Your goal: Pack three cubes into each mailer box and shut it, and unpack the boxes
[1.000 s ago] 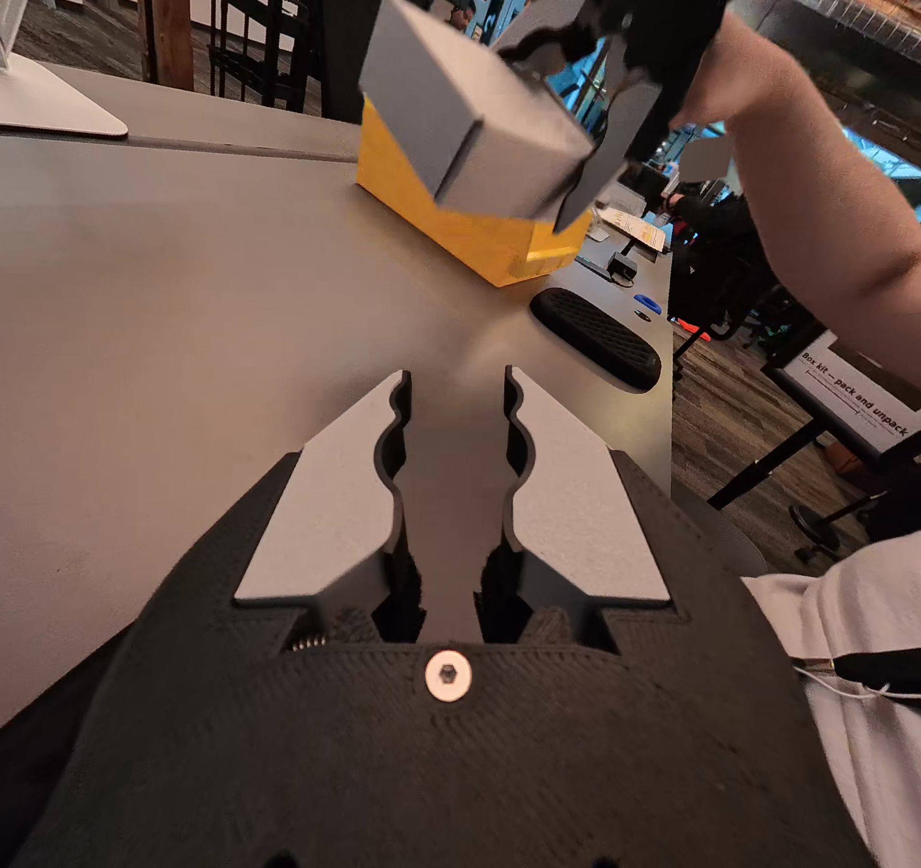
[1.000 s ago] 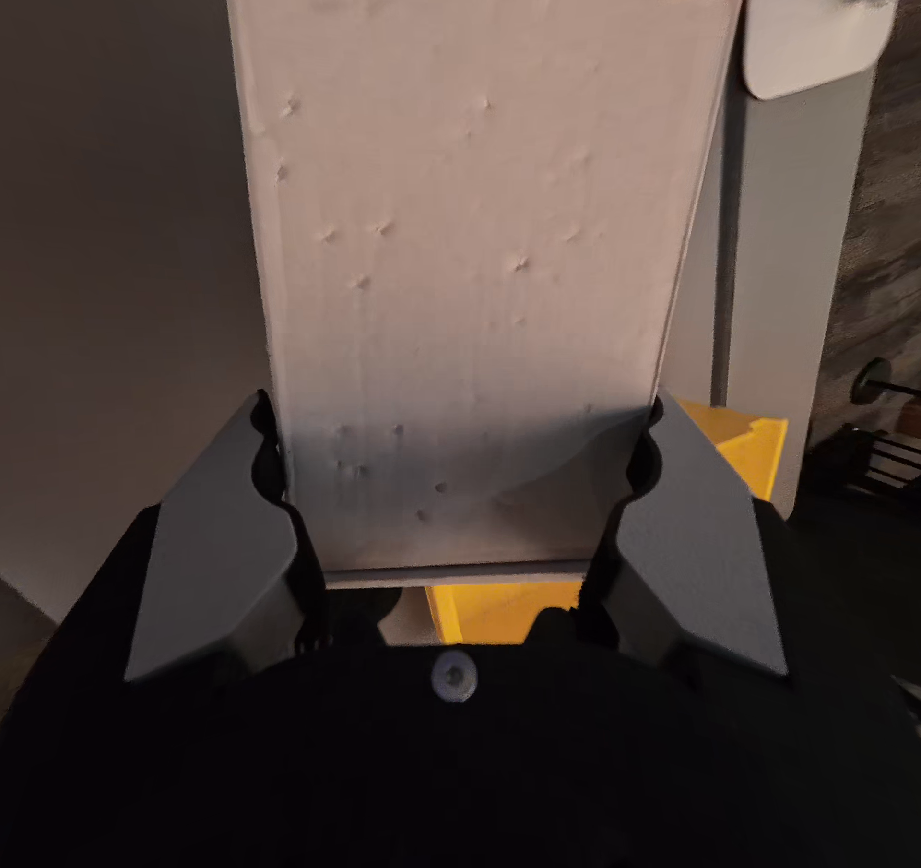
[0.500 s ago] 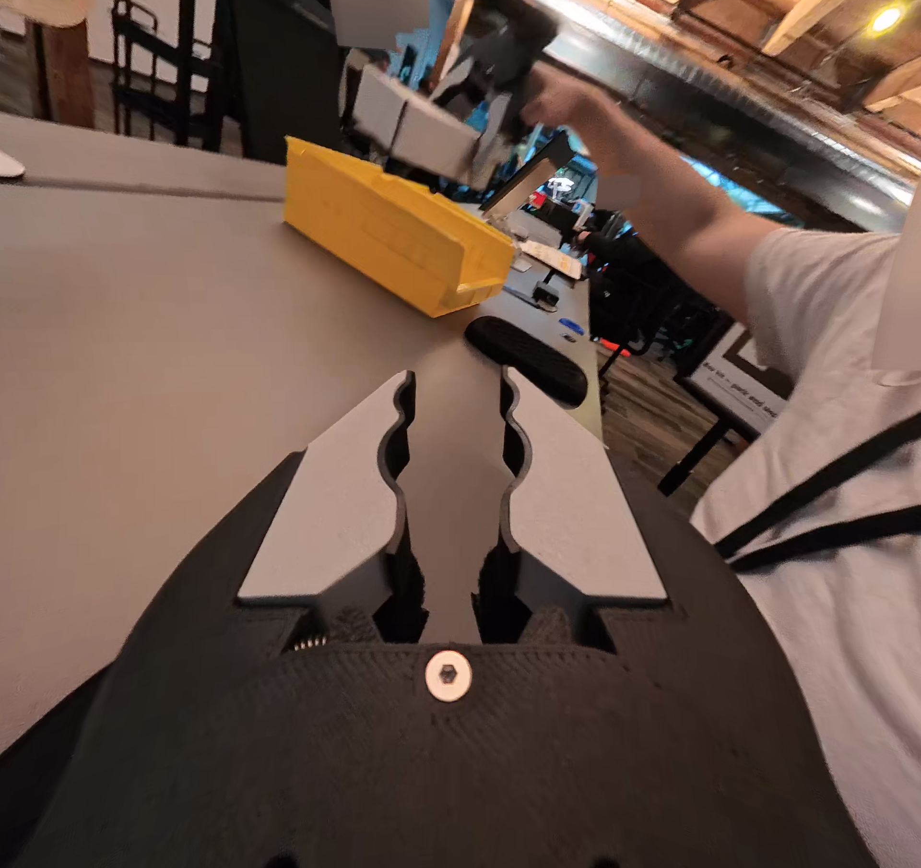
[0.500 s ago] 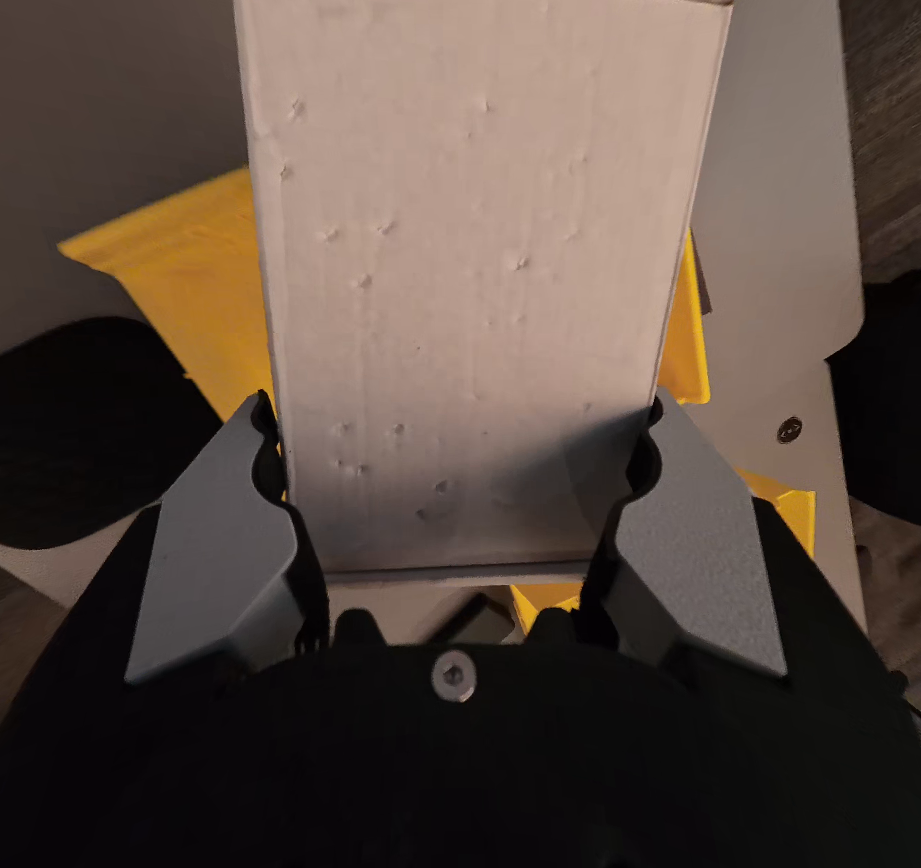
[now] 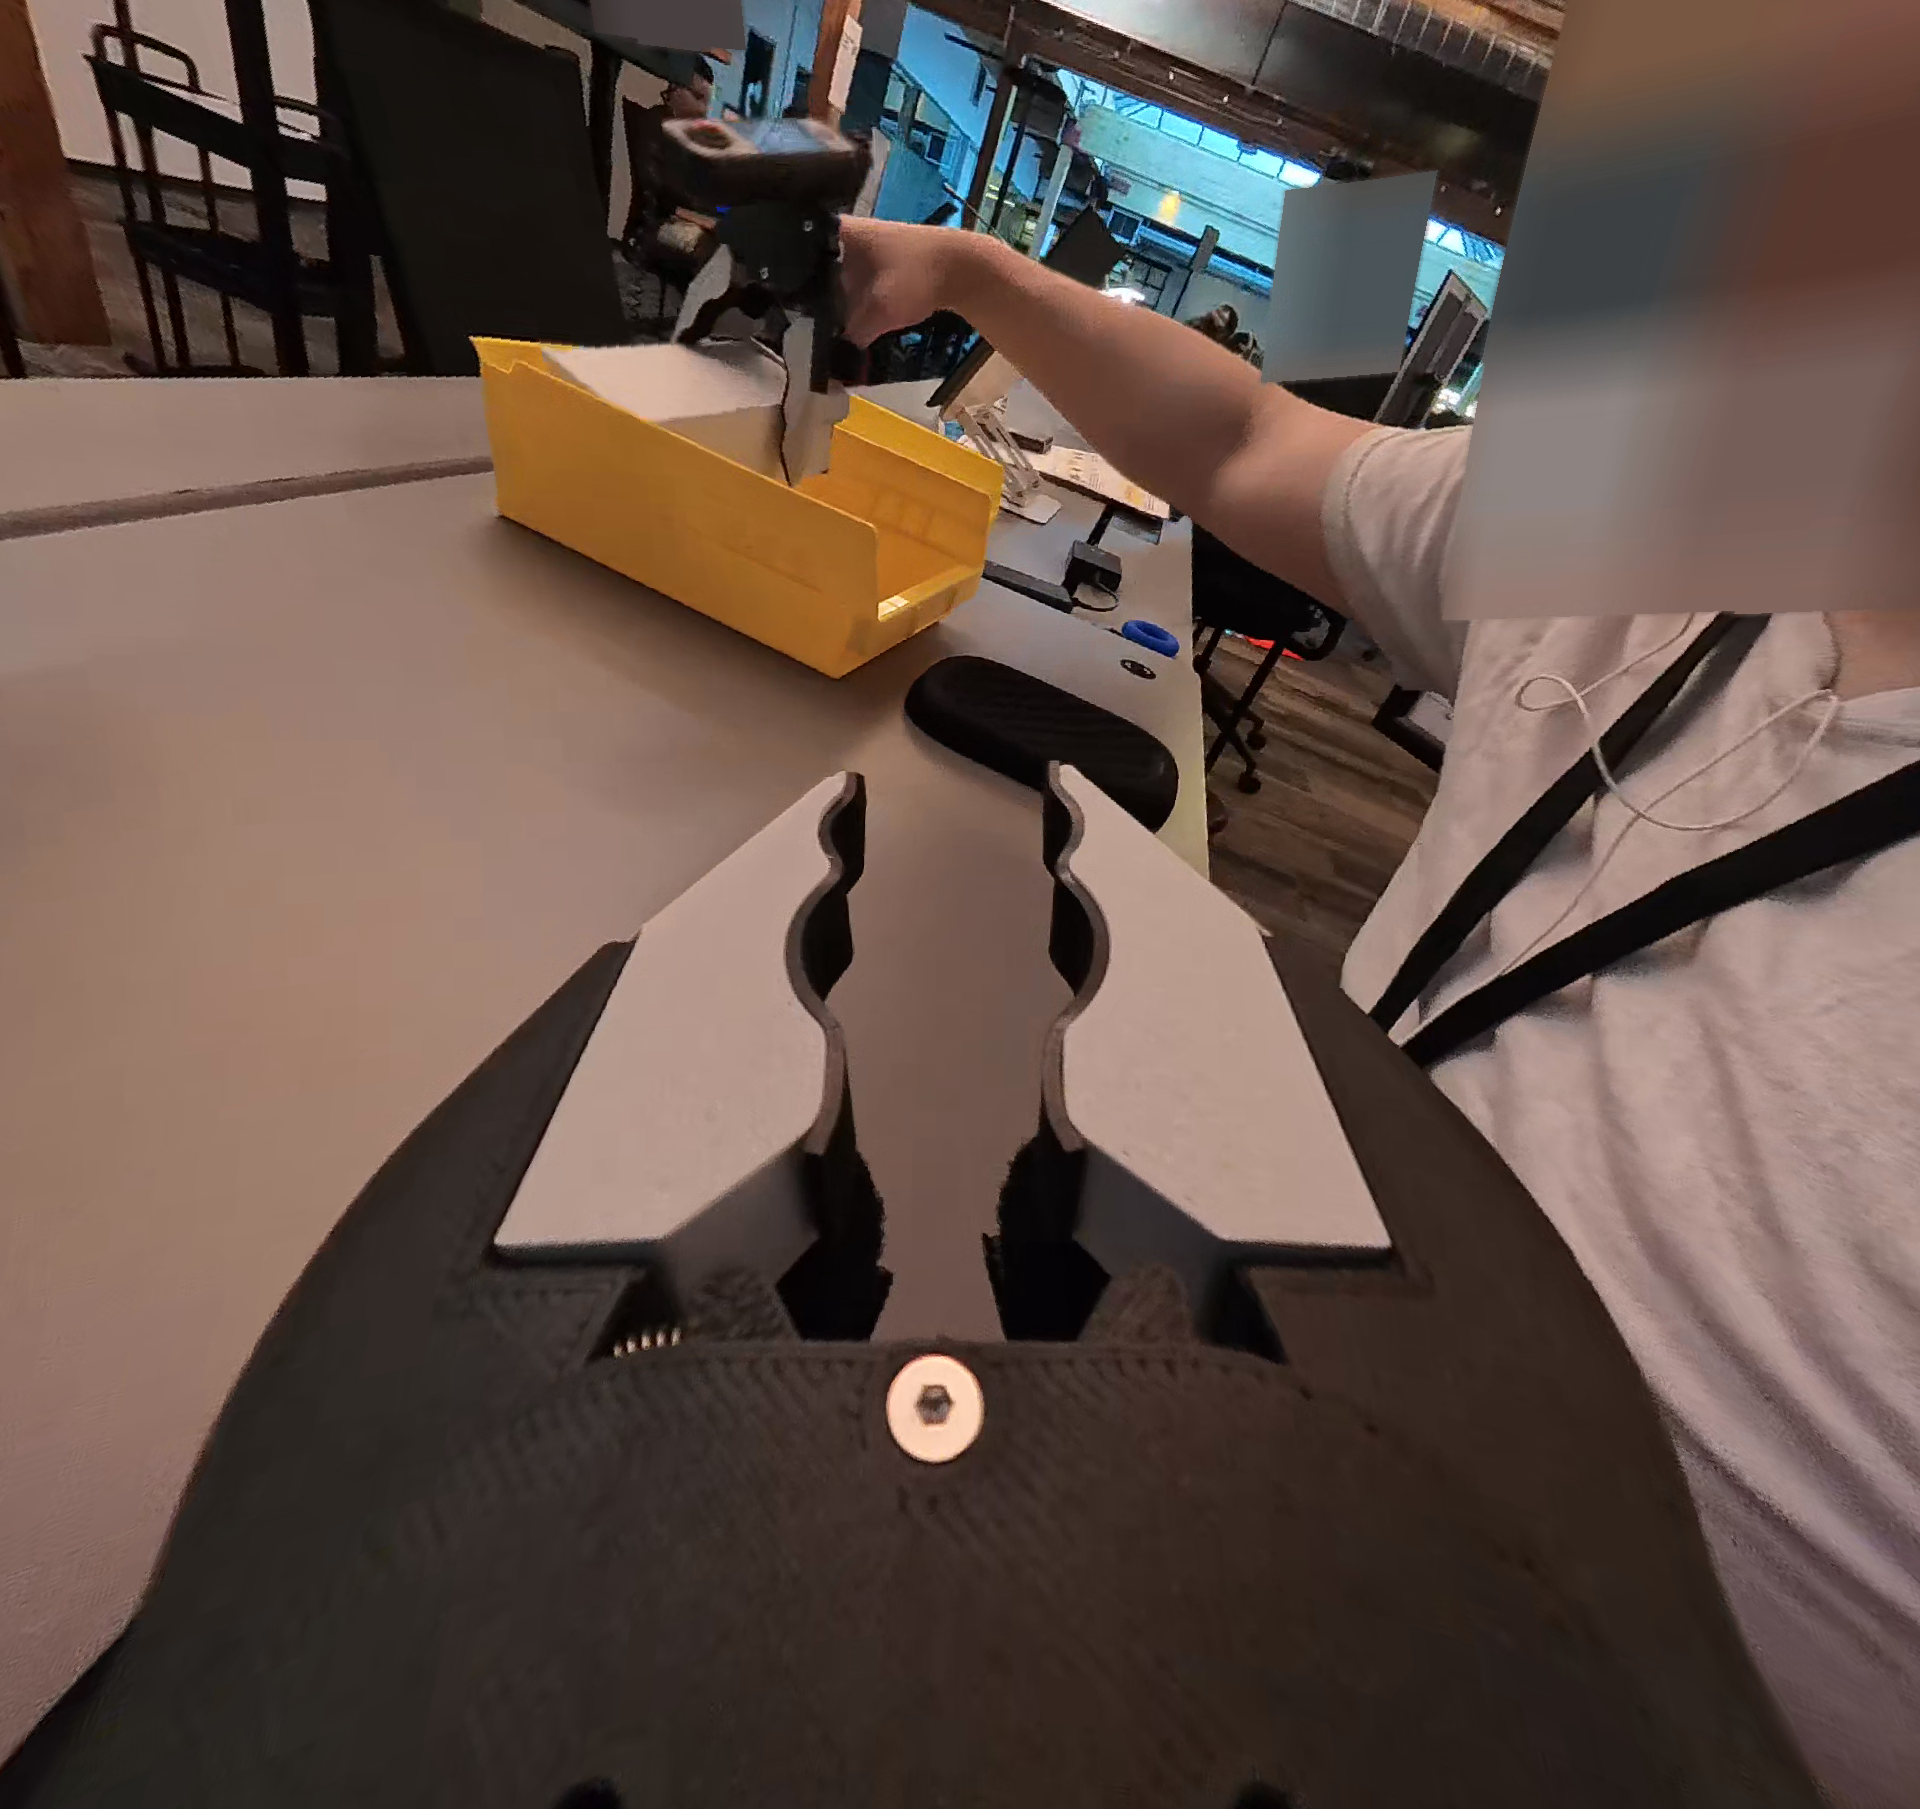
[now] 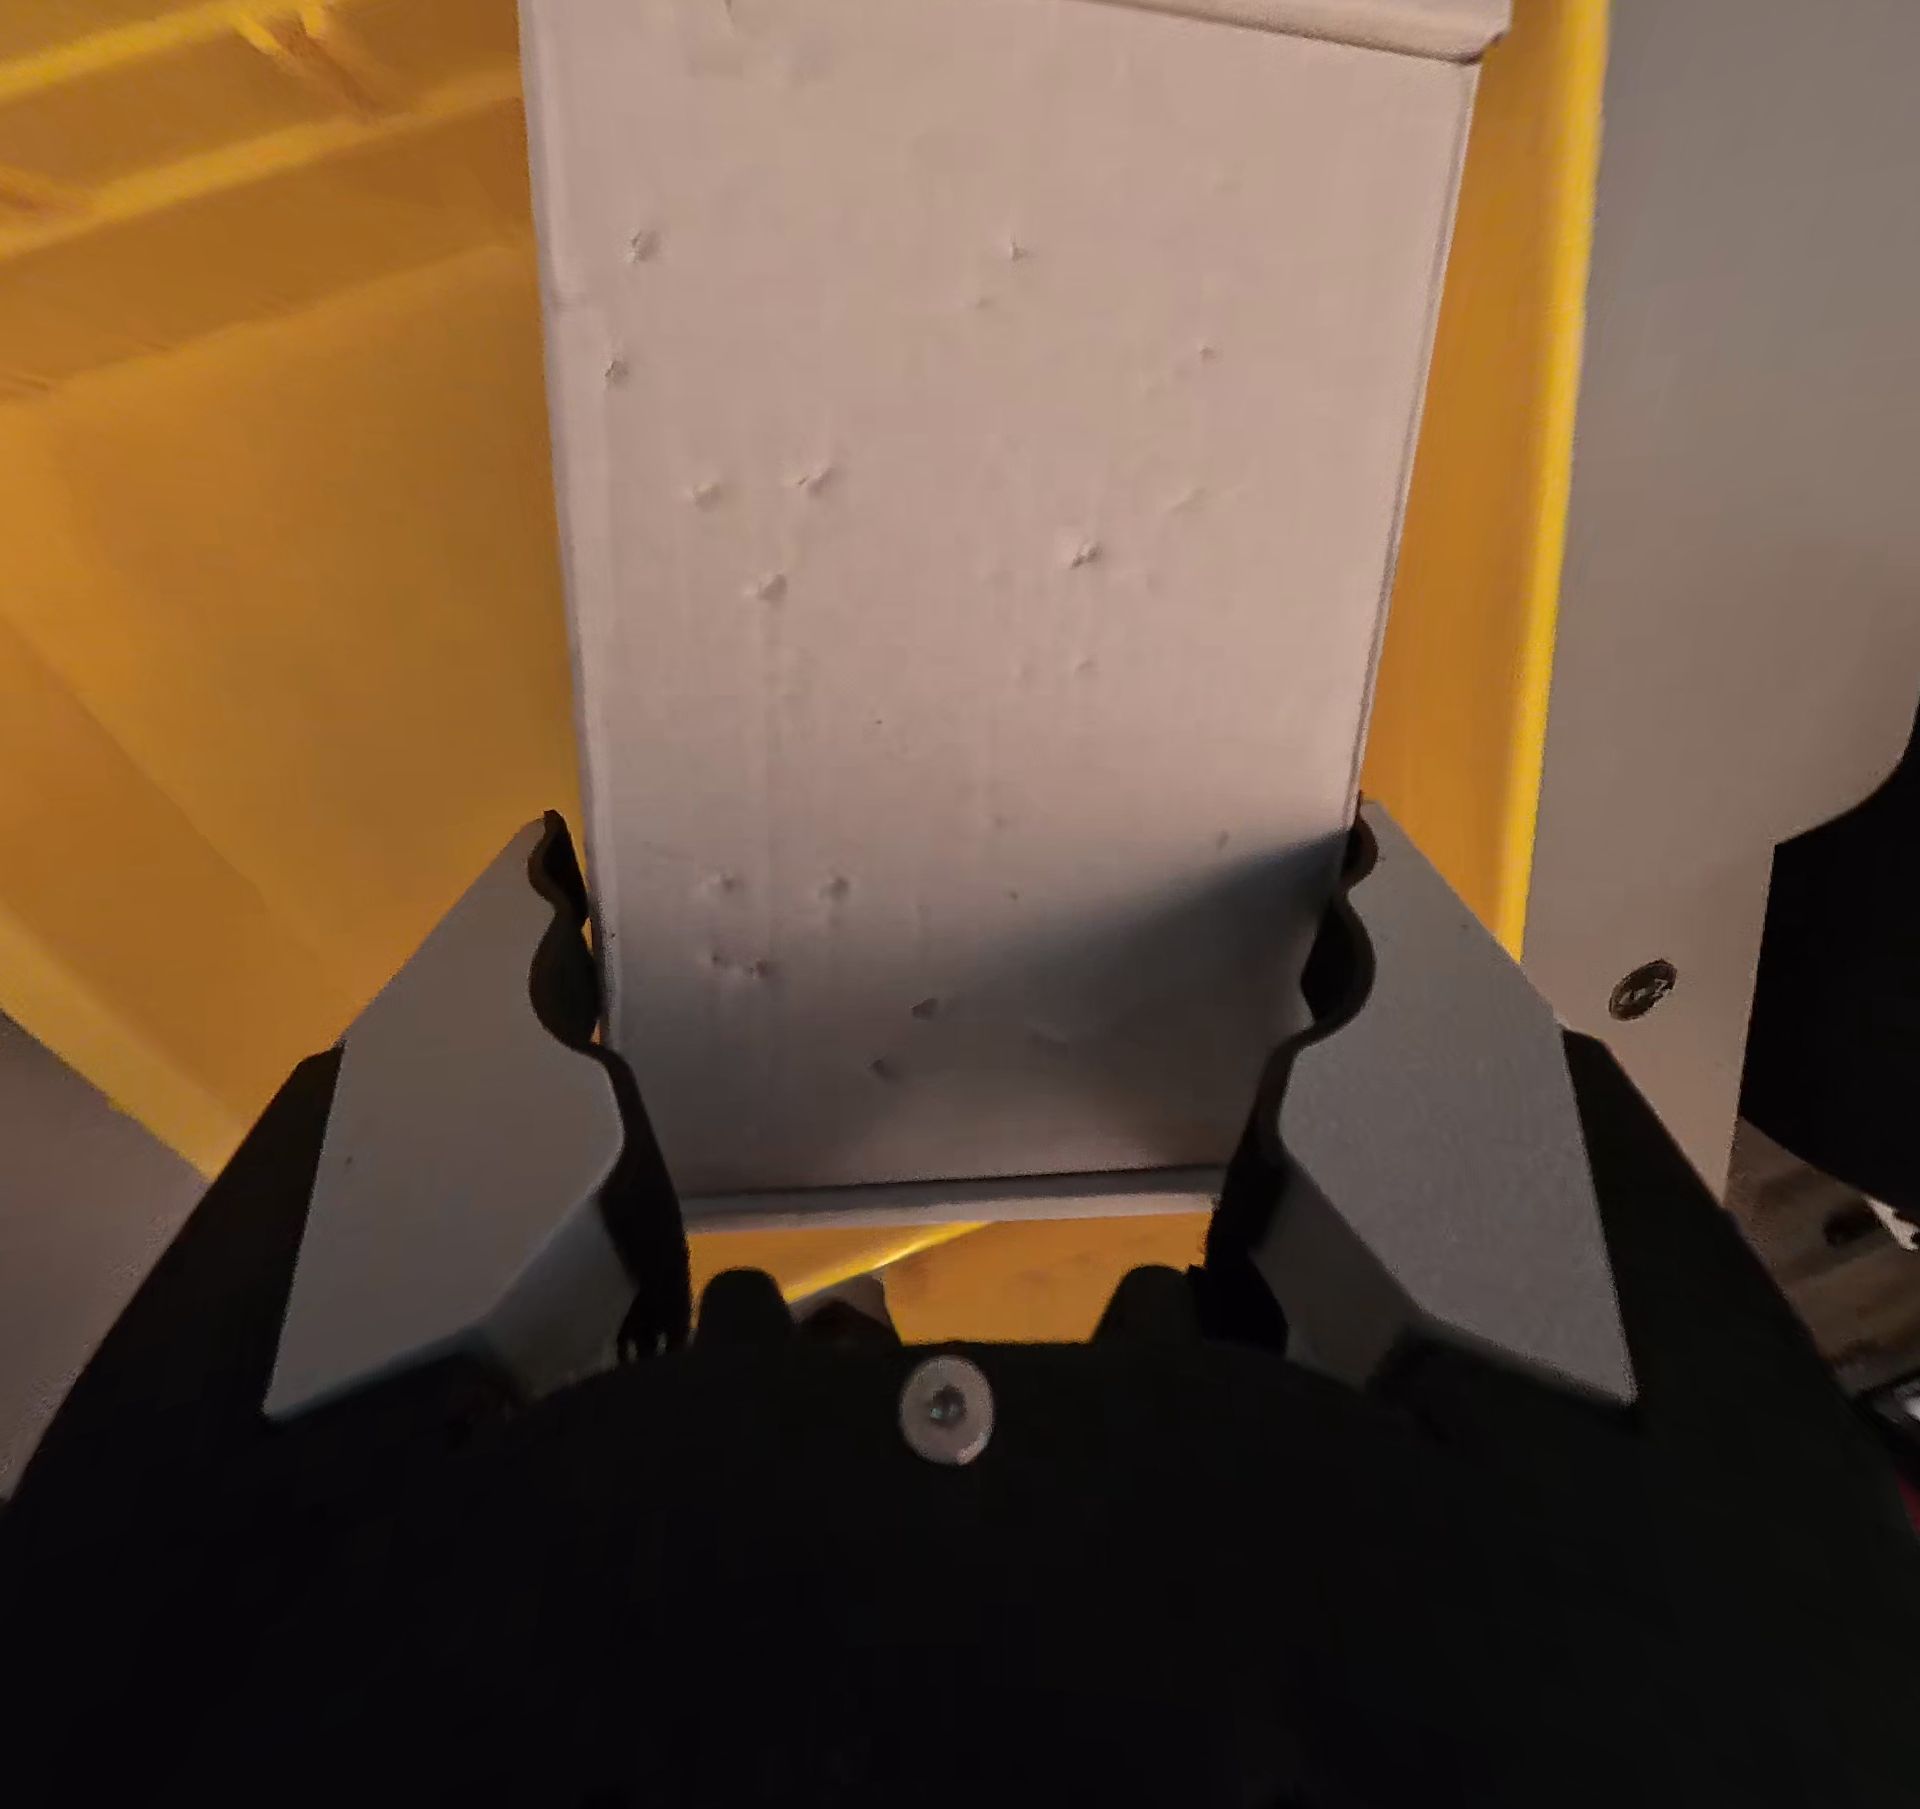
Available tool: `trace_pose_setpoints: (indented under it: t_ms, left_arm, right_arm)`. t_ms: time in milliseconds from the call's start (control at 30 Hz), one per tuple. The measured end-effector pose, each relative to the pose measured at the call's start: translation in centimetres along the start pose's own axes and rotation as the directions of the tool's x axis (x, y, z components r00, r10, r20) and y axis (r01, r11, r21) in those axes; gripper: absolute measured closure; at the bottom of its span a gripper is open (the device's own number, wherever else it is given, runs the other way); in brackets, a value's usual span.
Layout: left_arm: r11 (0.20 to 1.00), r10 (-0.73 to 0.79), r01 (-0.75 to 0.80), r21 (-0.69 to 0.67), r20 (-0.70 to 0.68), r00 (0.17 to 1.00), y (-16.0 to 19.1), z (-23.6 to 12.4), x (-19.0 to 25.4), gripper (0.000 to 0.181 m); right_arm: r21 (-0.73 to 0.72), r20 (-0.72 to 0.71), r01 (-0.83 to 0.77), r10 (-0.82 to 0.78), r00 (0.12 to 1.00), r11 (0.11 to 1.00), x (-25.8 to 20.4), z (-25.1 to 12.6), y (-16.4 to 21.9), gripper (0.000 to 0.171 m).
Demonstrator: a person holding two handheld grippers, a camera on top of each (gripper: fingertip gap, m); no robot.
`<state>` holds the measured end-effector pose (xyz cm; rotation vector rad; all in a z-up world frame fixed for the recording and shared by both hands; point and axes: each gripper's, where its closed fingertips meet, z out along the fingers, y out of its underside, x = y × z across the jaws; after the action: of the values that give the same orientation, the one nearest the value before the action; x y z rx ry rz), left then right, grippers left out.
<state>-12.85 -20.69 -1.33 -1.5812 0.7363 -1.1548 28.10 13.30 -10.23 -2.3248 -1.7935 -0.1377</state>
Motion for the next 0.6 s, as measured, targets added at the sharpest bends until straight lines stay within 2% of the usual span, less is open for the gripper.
trace_pose_setpoints:
  t_ms: [133,300,467,600]
  left_arm:
    - [0.999,0.018,-0.018,-0.033,0.013,1.000,0.2,1.0,0.1,0.148]
    - [0.998,0.017,-0.017,-0.063,0.006,1.000,0.8,2.3,0.0,0.148]
    - [0.996,0.025,-0.026,-0.085,-0.008,1.000,1.0,3.3,0.2,0.148]
    - [0.996,0.039,-0.040,-0.085,-0.013,0.999,0.8,3.9,0.5,0.148]
  right_arm:
    - [-0.057,-0.004,0.088,-0.088,0.996,0.994,0.5,1.7,-0.1,0.033]
    - [-0.033,0.006,0.155,-0.155,0.988,0.987,1.1,3.8,-0.1,0.033]
    - [-0.117,0.009,0.215,-0.216,0.976,0.970,1.4,6.1,1.4,0.032]
    - [-0.081,-0.017,0.270,-0.272,0.962,0.959,1.7,6.6,1.0,0.033]
